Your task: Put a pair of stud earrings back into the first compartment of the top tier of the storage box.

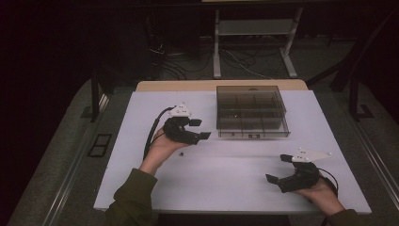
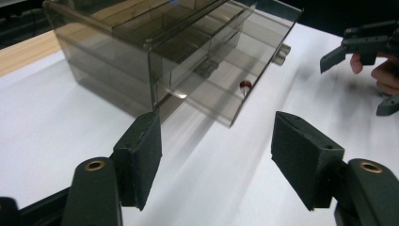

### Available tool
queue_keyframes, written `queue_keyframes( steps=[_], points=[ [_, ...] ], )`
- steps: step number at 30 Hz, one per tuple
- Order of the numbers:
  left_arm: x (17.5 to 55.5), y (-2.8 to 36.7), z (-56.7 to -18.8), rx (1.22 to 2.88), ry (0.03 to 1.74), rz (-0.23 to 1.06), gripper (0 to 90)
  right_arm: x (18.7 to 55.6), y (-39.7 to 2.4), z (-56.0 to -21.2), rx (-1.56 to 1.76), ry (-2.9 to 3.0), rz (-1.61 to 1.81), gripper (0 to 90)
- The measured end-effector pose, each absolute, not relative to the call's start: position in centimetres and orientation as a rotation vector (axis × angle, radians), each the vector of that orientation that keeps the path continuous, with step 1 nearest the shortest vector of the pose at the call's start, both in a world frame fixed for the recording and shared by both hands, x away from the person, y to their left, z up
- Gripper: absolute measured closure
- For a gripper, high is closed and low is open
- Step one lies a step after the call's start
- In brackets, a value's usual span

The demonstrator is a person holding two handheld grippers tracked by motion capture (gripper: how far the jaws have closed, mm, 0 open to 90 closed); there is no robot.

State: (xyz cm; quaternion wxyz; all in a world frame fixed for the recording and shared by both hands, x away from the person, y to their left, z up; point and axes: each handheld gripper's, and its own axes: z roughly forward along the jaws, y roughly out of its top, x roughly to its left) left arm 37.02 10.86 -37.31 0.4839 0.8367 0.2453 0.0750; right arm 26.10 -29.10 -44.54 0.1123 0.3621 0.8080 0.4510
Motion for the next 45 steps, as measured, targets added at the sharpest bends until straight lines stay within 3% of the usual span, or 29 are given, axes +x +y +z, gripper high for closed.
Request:
queue_keyframes(
  steps=[10, 23, 45],
  points=[
    [35.2, 13.5, -38.3, 2.009, 0.624, 0.217, 29.4, 26.1, -29.1, -44.5, 1.060, 2.370, 1.323, 0.4],
    [33.6, 16.2, -40.7, 2.026, 0.682, 0.230, 31.7, 26.0, -29.1, -44.5, 1.060, 2.369, 1.320, 0.4],
    [34.9, 16.5, -43.6, 2.173, 0.737, 0.193, 62.7, 26.0, -29.1, -44.5, 1.057, 2.370, 1.320, 0.4]
  ],
)
